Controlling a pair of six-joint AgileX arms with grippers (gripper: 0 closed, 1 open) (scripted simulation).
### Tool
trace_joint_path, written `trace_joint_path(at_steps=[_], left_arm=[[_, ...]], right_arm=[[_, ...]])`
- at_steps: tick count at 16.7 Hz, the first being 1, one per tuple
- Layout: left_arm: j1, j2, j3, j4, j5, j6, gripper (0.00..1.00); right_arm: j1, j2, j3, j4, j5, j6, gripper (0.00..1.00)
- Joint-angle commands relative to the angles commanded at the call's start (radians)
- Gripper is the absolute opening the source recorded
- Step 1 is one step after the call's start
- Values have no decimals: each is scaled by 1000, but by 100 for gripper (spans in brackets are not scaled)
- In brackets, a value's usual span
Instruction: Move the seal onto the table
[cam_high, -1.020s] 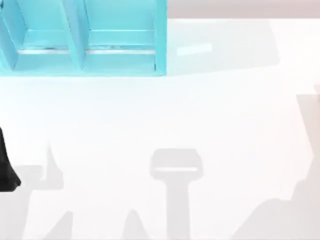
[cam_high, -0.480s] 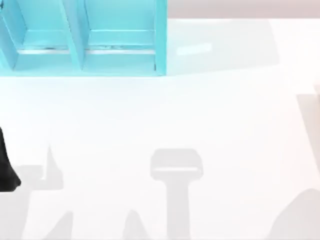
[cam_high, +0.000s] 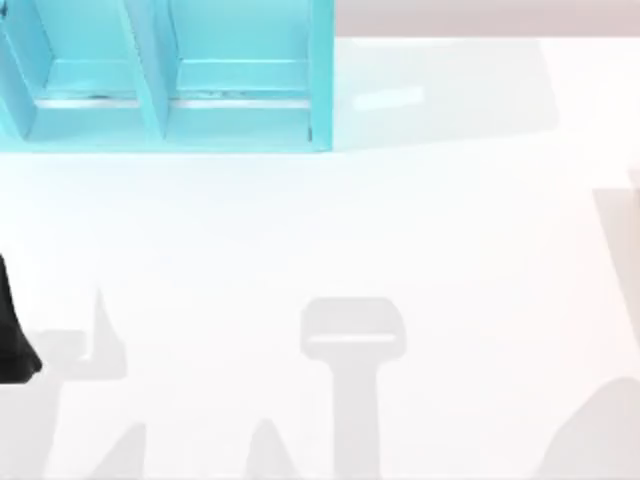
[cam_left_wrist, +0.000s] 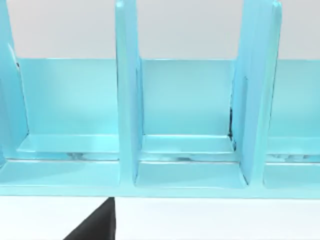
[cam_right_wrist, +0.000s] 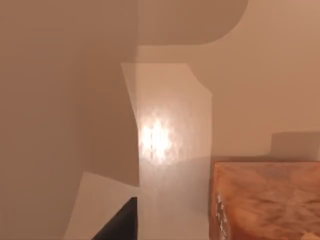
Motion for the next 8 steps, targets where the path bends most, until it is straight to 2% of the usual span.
trace_joint_path(at_steps=[8], left_arm=[[0,0,0,0,0,0,100]], right_arm=[[0,0,0,0,0,0,10]])
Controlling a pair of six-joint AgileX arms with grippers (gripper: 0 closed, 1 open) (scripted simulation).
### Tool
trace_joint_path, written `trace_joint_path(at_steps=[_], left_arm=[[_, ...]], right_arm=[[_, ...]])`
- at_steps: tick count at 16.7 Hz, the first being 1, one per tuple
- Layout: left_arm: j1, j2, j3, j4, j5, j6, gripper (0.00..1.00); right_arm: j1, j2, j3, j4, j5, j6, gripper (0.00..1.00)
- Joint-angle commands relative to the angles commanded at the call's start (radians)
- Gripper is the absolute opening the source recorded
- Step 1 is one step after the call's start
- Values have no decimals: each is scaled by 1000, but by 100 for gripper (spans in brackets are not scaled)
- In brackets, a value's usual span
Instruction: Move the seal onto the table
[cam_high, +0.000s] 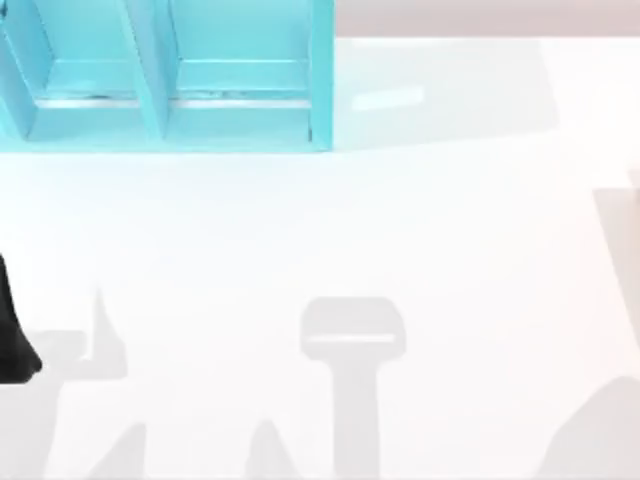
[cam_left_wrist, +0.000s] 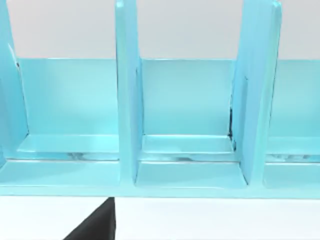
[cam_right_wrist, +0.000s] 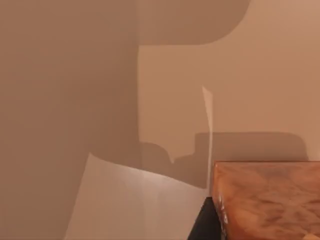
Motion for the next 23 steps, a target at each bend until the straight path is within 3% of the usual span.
trace_joint_path(at_steps=[2,13,23], left_arm=[[0,0,0,0,0,0,100],[0,0,0,0,0,0,100],[0,0,0,0,0,0,100]], right_arm=[[0,0,0,0,0,0,0],[22,-35,33,-34,9,32,0],[307,-327,325,-546,45,363,0]])
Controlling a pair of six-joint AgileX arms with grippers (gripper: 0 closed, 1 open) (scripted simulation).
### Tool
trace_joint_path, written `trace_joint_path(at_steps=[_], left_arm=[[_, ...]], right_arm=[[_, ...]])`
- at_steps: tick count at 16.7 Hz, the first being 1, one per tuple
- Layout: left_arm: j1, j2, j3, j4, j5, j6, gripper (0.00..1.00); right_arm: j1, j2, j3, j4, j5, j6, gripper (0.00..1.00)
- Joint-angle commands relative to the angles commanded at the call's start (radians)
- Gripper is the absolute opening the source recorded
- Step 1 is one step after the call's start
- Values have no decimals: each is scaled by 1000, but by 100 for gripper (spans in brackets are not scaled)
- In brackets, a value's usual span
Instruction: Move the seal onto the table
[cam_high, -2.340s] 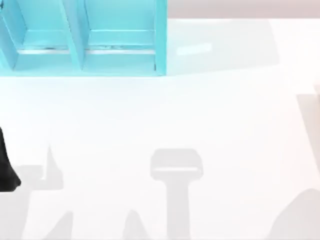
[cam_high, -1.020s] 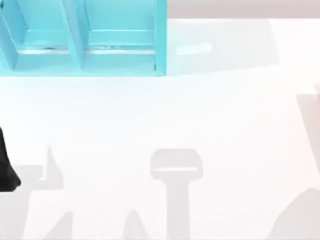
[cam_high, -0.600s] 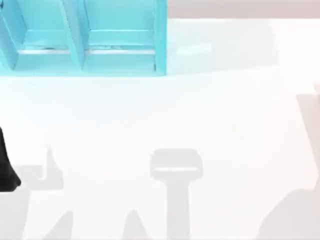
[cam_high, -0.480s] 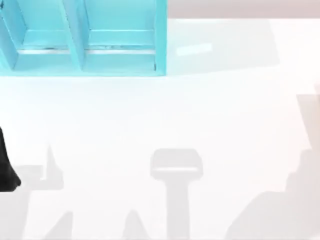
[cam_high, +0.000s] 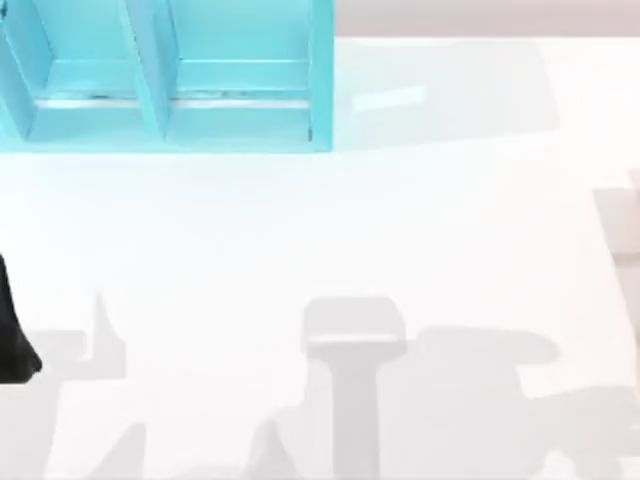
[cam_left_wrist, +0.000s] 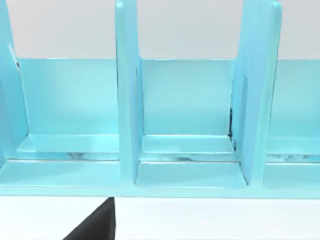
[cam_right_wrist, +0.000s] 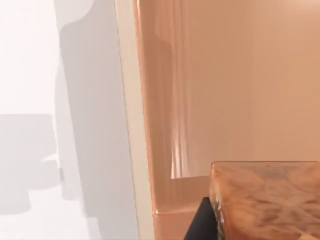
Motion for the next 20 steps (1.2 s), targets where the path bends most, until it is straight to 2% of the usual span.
trace_joint_path(at_steps=[7,15,20], left_arm=[[0,0,0,0,0,0,100],[0,0,0,0,0,0,100],[0,0,0,0,0,0,100]], right_arm=[[195,60,1,-44,-43,138,0],[224,85,32,-31,-49,169,0],[406,260,202,34,-58,360,0]])
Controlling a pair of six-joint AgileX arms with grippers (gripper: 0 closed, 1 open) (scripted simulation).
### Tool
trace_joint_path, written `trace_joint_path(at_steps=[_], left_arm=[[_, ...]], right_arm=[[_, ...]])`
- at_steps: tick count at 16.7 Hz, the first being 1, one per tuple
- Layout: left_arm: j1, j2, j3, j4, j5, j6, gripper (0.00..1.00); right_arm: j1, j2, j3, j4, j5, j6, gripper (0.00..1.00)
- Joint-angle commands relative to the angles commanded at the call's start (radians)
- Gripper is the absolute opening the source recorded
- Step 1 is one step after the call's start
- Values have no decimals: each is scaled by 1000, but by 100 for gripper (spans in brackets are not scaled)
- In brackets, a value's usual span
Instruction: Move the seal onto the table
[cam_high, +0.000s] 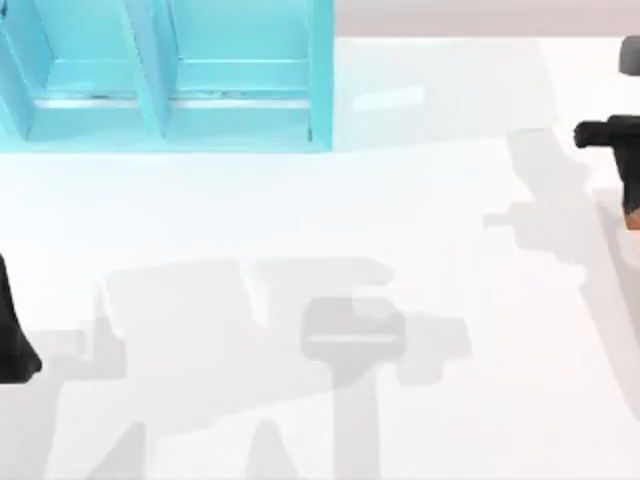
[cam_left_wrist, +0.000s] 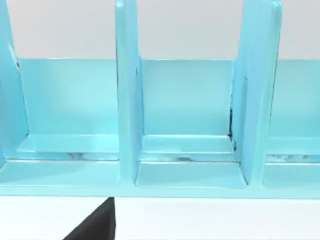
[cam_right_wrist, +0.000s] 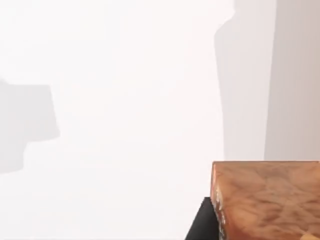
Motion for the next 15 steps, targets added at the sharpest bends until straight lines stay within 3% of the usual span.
trace_joint_path(at_steps=[9,15], left_arm=[[0,0,0,0,0,0,100],[0,0,0,0,0,0,100]], right_arm=[[441,459,304,110,2,433,0],[500,528,329,119,21,502,0]])
